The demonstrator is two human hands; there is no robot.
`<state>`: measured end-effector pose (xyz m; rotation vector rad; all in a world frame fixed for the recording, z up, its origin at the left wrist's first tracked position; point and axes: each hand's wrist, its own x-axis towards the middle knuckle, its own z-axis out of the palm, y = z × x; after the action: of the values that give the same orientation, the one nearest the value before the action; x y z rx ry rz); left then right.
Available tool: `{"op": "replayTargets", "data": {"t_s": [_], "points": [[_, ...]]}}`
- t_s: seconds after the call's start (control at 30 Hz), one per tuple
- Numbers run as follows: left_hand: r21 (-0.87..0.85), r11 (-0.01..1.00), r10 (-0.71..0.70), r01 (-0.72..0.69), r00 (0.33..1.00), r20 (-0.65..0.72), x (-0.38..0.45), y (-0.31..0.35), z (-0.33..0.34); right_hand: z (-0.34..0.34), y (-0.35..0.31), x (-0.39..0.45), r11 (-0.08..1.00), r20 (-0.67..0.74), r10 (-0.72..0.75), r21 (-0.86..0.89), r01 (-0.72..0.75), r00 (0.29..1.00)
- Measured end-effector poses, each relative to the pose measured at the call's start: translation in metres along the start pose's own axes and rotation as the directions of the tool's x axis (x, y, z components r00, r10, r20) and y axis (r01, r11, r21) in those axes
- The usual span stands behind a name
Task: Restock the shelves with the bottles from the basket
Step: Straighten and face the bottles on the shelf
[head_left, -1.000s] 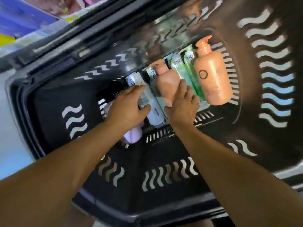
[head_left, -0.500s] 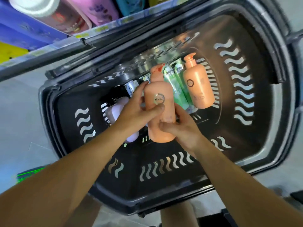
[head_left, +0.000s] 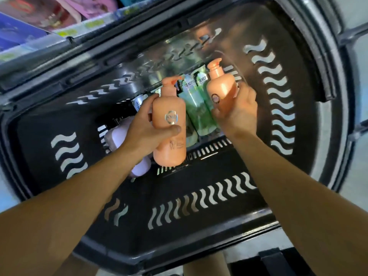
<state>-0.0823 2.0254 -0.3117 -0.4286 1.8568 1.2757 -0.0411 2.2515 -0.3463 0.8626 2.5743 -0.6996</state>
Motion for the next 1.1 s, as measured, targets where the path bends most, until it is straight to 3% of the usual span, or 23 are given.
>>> {"op": "replayTargets", "data": {"t_s": [0.1,0.23,0.33,0.47,0.57,0.87,1.1], "points": [[-0.008,1.000,0.000,0.000,1.000,0.003,0.009,-0.005,0.001,0.030,0.003,0.010,0.961,0.059,0.037,-0.278,-0.019,0.998],[-0.007,1.000,0.006,-0.006,1.000,-0.002,0.016,-0.008,-0.002,0.050,0.009,0.011,0.928,-0.124,0.009,-0.368,-0.054,0.992],[0.003,1.000,0.009,-0.009,1.000,-0.009,0.016,-0.009,-0.006,0.046,0.009,0.015,0.965,-0.075,0.047,-0.255,-0.065,0.996],[0.032,0.999,0.034,-0.035,0.999,0.019,-0.004,0.004,-0.016,0.023,-0.005,-0.011,0.995,0.130,0.091,0.038,-0.097,0.987],[0.101,0.993,0.046,-0.056,0.994,0.100,-0.036,0.025,-0.025,-0.006,-0.024,-0.055,0.985,0.174,0.119,0.106,-0.139,0.977],[0.147,0.966,0.180,-0.214,0.960,0.214,-0.190,0.135,-0.103,-0.153,-0.124,-0.198,0.944,0.039,0.148,0.291,-0.153,0.988],[0.104,0.916,0.369,-0.387,0.916,0.156,-0.330,0.222,-0.183,-0.269,-0.230,-0.299,0.955,-0.137,0.017,0.296,0.025,0.990]]}}
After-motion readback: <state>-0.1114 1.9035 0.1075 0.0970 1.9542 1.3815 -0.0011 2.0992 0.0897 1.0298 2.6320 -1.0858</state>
